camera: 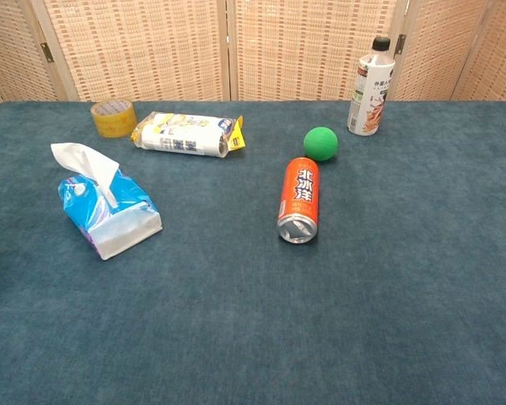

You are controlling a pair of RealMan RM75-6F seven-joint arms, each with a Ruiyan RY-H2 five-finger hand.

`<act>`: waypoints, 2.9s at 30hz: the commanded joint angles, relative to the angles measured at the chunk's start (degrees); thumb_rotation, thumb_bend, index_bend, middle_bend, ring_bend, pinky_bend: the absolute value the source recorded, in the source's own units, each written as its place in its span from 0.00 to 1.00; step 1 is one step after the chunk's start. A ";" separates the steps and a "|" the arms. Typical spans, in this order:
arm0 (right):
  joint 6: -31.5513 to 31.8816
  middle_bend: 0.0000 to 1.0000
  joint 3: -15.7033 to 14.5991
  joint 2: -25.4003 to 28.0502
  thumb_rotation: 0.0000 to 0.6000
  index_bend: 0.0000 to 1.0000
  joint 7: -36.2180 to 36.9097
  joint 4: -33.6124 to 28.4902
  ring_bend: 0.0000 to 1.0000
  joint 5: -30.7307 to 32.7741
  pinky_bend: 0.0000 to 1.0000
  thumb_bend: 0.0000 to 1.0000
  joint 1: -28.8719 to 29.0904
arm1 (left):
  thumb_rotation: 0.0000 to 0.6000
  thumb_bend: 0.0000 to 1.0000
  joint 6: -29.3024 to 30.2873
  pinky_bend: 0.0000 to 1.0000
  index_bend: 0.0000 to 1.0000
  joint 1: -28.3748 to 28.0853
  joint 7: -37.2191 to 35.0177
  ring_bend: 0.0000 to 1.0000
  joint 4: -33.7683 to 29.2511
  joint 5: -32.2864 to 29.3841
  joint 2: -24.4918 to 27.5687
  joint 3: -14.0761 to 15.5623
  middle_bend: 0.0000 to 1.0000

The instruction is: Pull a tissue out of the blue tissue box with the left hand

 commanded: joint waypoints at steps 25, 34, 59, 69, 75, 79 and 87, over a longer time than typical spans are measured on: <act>-1.68 0.00 0.17 0.43 1.00 0.00 0.50 -0.91 0.00 1.38 0.00 0.02 0.94 | 1.00 0.42 -23.90 0.20 0.34 -19.03 20.90 0.02 2.92 -14.92 -7.23 -5.29 0.00; -1.71 0.00 0.04 0.47 1.00 0.00 0.59 -0.92 0.00 1.28 0.00 0.02 1.01 | 1.00 0.44 -25.12 0.20 0.39 -21.11 25.47 0.02 4.60 -16.99 -8.22 -4.20 0.00; -1.16 0.00 -0.22 0.48 1.00 0.00 1.03 -0.61 0.00 0.67 0.00 0.02 1.06 | 1.00 0.56 -20.36 0.22 0.67 -23.01 29.32 0.04 -3.45 -20.32 0.56 -4.27 0.09; -0.79 0.00 -0.43 0.41 1.00 0.00 1.06 -0.41 0.00 0.22 0.00 0.02 0.91 | 1.00 0.56 -15.21 0.22 0.68 -22.79 30.25 0.05 -14.54 -22.85 12.89 -9.45 0.09; -0.27 0.00 -0.57 0.46 1.00 0.00 1.13 -0.25 0.00 -0.31 0.00 0.02 0.75 | 1.00 0.56 -14.47 0.22 0.68 -20.93 25.45 0.05 -15.24 -23.99 17.53 -9.58 0.09; 0.13 0.00 -0.68 0.53 1.00 0.00 1.31 -0.14 0.00 -0.66 0.00 0.02 0.62 | 1.00 0.56 -13.46 0.22 0.67 -18.44 20.94 0.05 -12.37 -23.04 17.47 -7.59 0.09; -0.07 0.00 -0.70 0.44 1.00 0.00 1.04 -0.09 0.00 -0.75 0.00 0.02 0.60 | 1.00 0.56 -10.58 0.22 0.67 -12.40 10.64 0.05 -4.78 -22.04 14.50 -3.46 0.10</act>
